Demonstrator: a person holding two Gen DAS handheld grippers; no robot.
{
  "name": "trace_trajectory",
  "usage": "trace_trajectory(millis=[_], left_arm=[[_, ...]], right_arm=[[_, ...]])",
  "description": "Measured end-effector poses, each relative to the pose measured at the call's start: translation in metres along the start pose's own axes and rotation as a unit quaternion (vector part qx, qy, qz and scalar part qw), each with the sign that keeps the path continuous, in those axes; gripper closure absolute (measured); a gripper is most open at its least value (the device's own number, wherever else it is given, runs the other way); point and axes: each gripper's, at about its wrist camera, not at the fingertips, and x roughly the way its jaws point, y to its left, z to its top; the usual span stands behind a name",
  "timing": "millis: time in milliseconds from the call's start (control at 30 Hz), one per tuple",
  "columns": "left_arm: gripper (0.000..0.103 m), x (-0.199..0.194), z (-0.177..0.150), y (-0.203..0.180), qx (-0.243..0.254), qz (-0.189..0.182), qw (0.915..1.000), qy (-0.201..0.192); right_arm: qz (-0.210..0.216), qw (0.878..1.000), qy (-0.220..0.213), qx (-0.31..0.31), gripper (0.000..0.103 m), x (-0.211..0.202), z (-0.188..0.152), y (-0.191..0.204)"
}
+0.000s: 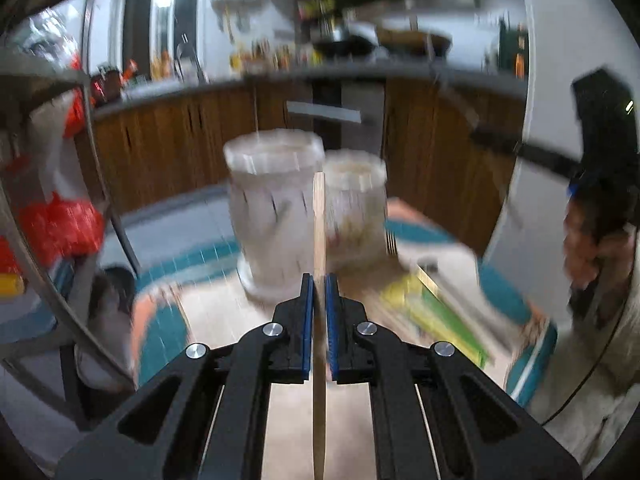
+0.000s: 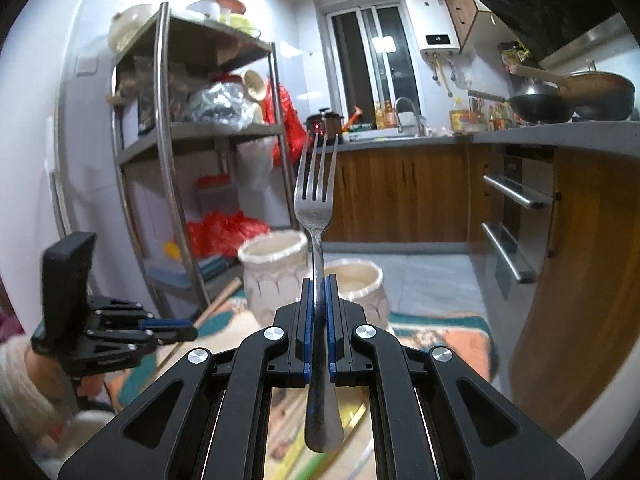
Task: Organize utensils
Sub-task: 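Lift the chopstick and fork and carry both over the ceramic holder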
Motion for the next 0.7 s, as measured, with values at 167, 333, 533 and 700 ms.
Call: trace_trajectory(millis=[167,333,533,700], left_arm=[[0.097,-0.009,0.054,0.016,-0.039,-0.005,0.9956,-0.085],[0.097,0.011,0.1,0.025,-0.061,0.008,0.9909,-0.12],[0.097,0.042,0.14,0.044,-0.108,0.016,0.9829,-0.149],[0.097,0.069,0.15,0.047,-0.104,0.053,0.9801,-0.161]], right_arm=[[0.019,0.999,-0.032,0.038,0.096,0.025,0.022,-0.009],[0.029,0.996,-0.05,0.061,0.096,0.058,0.037,-0.015],[0.018,0.994,-0.056,0.092,0.096,0.09,0.04,-0.032],[0.004,0.992,-0.053,0.114,0.096,0.111,0.03,-0.047]])
